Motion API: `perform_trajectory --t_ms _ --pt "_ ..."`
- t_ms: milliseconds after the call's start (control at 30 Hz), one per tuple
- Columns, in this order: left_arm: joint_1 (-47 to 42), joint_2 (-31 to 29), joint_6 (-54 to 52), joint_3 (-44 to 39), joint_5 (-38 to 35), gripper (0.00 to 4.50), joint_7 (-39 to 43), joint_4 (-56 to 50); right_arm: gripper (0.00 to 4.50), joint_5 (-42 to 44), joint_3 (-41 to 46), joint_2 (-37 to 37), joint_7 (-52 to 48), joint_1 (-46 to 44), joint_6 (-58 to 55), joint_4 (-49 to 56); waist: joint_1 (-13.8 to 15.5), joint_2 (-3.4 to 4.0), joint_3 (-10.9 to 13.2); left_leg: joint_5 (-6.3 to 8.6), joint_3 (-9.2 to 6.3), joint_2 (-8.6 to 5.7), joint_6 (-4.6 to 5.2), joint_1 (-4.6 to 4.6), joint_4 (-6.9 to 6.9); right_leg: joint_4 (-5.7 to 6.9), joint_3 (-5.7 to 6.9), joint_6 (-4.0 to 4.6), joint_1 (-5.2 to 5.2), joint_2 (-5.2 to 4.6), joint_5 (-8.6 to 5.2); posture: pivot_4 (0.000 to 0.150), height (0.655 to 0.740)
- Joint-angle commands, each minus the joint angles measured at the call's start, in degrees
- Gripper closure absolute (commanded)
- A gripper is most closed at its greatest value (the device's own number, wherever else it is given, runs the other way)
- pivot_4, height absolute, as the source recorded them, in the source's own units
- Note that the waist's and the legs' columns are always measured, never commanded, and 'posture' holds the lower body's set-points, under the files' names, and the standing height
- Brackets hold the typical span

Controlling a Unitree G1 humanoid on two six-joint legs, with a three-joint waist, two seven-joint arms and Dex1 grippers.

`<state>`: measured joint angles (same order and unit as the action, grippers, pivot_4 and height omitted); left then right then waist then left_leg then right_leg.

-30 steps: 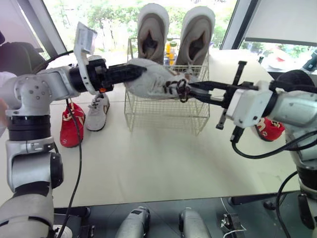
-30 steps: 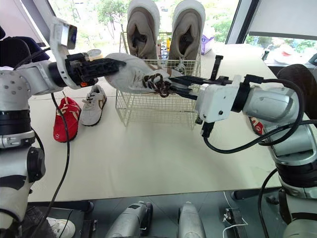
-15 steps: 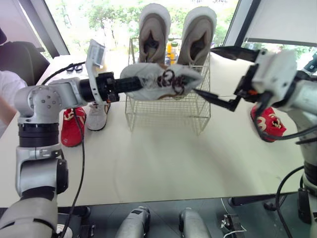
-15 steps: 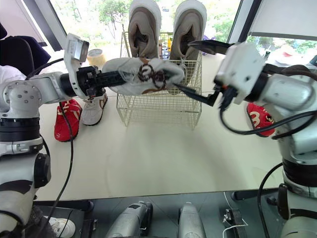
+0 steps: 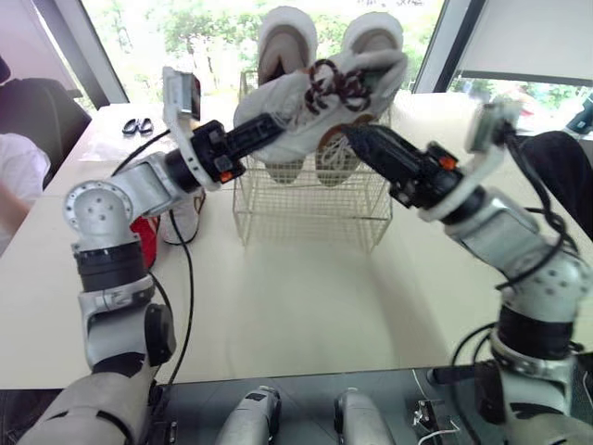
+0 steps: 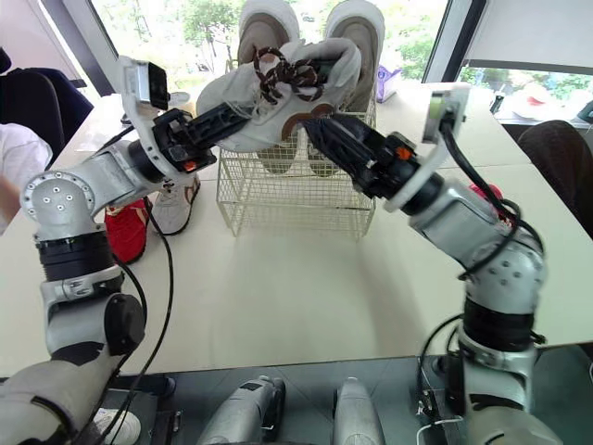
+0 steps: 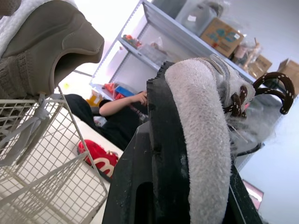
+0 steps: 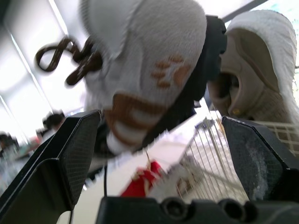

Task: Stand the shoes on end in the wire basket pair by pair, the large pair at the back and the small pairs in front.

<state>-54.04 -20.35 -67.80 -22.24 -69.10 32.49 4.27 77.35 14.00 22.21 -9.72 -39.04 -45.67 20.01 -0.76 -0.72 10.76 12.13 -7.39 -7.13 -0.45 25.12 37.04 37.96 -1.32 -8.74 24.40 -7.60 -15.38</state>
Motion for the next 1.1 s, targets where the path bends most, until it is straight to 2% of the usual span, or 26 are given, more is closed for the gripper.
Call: perform_trajectory --t_ms 33,167,267,433,500,633,733,900,1000,1100 --pt "-0.4 1.06 3.59 -1.54 -2.13 4.28 -2.43 -3.44 0.0 1.24 0.2 -2.89 2.46 -3.11 2.72 -0.27 0.01 0.0 0.0 0.0 0.0 0.0 0.0 0.0 0.01 0.0 0.0 0.0 0.0 0.0 0.0 0.15 0.74" --pt "0.13 1.24 4.48 -0.79 -2.2 4.28 -3.39 -4.03 0.0 1.14 -0.49 -5.03 3.0 -4.66 3.68 -0.74 -0.12 0.01 0.0 0.0 0.01 0.0 0.0 0.0 0.0 0.02 0.0 0.0 0.01 0.03 0.0 0.15 0.74" --pt "0.73 1.37 4.65 -0.51 -2.57 4.28 -3.79 -4.52 0.8 0.72 -0.57 -6.47 3.19 -5.73 4.82 -1.38 -0.26 0.01 0.0 0.0 0.02 0.01 0.0 0.0 -0.01 0.03 0.0 0.0 0.03 0.05 0.0 0.15 0.74" --pt "3.26 0.01 5.83 3.18 0.96 4.28 -3.28 -6.9 3.22 0.73 -0.75 -7.38 3.21 -8.02 5.14 -2.75 -0.33 0.01 0.0 0.0 0.03 0.02 0.0 0.0 -0.02 0.04 -0.01 0.0 0.04 0.06 0.0 0.15 0.74" --pt "3.6 -0.82 5.43 4.08 1.56 3.22 -3.6 -6.51 4.02 0.33 -0.73 -6.76 3.22 -9.09 4.86 -3.41 -0.25 0.01 0.0 0.0 0.03 0.02 0.0 0.0 -0.02 0.04 -0.01 0.0 0.05 0.06 0.0 0.15 0.74" --pt "5.11 -4.68 6.53 6.65 4.8 1.33 -0.78 -7.42 4.12 -2.21 -0.72 -2.36 0.96 -12.01 3.16 -5.79 -0.17 0.02 0.0 0.01 0.05 0.01 0.01 0.0 -0.02 0.03 -0.01 0.0 0.05 0.06 0.0 0.15 0.74" --pt "7.16 -9.56 8.93 9.99 10.23 0.06 3.14 -7.93 4.12 -8.63 -1.7 6.51 -8.38 -15.45 1.88 -11.5 -0.18 0.04 0.01 0.02 0.09 0.0 0.03 0.01 -0.04 0.02 -0.02 0.0 0.06 0.05 0.0 0.15 0.74" --pt "9.54 -14.34 11.71 13.37 15.09 0.06 8.89 -8.99 4.12 -27.58 -10.33 19.83 -31.85 -19.54 10.82 -23.11 -0.15 0.03 0.01 0.1 0.13 0.02 0.16 0.0 -0.08 -0.05 -0.01 0.0 0.05 0.09 0.0 0.15 0.74" --pt "10.27 -14.49 12.36 13.64 16.09 0.06 9.47 -10.12 4.12 -38.1 -14.72 22.31 -42.66 -21.0 20.24 -32.79 -0.29 0.03 0.01 0.16 0.15 0.03 0.27 0.0 -0.08 -0.07 -0.01 0.0 0.04 0.08 0.0 0.15 0.74" --pt "10.92 -14.23 12.41 13.63 16.65 0.06 9.28 -11.26 4.12 -43.72 -15.58 21.31 -48.48 -22.23 27.54 -40.02 -0.36 0.02 0.02 0.1 0.15 0.04 0.15 0.0 -0.08 -0.07 -0.02 0.0 0.05 0.07 0.0 0.15 0.74"
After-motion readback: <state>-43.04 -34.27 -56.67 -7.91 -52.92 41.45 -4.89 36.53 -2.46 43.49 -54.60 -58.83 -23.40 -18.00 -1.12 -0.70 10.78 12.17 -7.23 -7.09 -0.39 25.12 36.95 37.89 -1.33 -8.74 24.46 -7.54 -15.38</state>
